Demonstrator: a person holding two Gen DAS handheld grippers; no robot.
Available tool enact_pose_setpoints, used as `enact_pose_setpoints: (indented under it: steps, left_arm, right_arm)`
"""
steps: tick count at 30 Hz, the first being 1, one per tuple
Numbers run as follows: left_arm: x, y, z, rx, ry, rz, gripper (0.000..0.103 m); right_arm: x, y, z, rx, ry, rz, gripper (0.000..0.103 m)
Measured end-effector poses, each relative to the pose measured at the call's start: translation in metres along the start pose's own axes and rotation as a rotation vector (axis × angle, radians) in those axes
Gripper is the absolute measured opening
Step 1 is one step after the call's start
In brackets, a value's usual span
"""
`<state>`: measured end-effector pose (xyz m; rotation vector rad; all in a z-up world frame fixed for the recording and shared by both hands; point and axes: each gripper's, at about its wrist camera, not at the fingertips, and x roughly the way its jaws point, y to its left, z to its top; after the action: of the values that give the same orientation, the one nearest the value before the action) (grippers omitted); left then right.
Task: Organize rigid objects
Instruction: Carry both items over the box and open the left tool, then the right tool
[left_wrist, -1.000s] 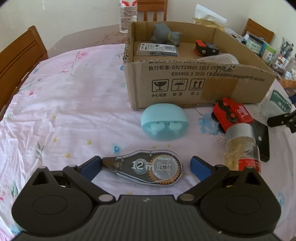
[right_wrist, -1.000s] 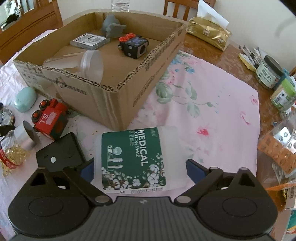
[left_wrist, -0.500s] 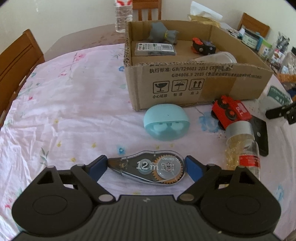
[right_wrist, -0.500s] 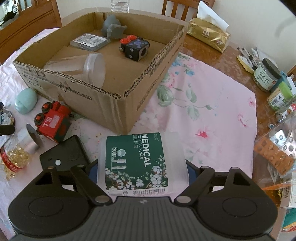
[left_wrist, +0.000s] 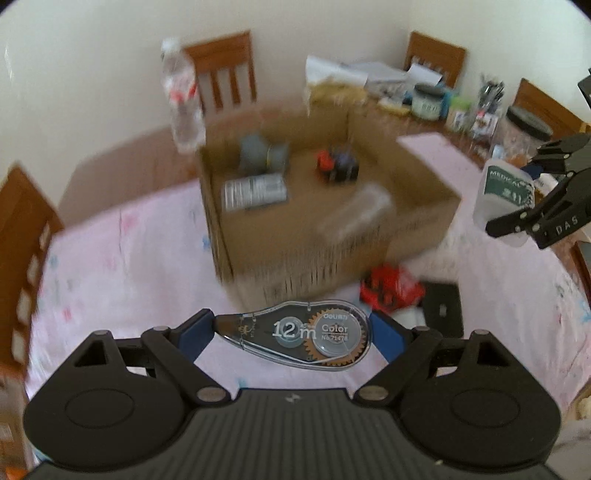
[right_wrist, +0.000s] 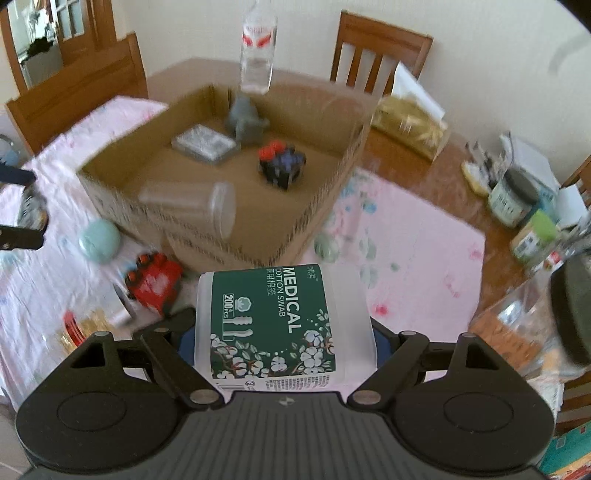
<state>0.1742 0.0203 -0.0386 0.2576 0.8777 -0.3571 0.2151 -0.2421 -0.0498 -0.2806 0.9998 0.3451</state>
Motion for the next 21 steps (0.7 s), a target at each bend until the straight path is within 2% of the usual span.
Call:
enact_pose_setpoints:
  steps: [6,10,16,21]
  left_arm:
    - [0.014,0.005,0.041,0.034,-0.077,-0.003,0.089]
    - [0.043,0.012,0.063,0.019,-0.076,-0.003,0.089]
    - [0.078,0.020,0.069,0.001,-0.049,0.004,0.089]
    - [0.088,0.021,0.067,0.011,-0.045,0.008,0.089]
  right_arm:
    - [-0.020,0.004,0.021,0.000,-0.076,0.006,0.088]
    - [-0.025,0.010,0.032,0.002,-0.108,0.000,0.088]
    - [-0.025,0.014,0.039,0.011,-0.122,-0.013,0.088]
    - [-0.026,0.015,0.043,0.029,-0.129,-0.024,0.088]
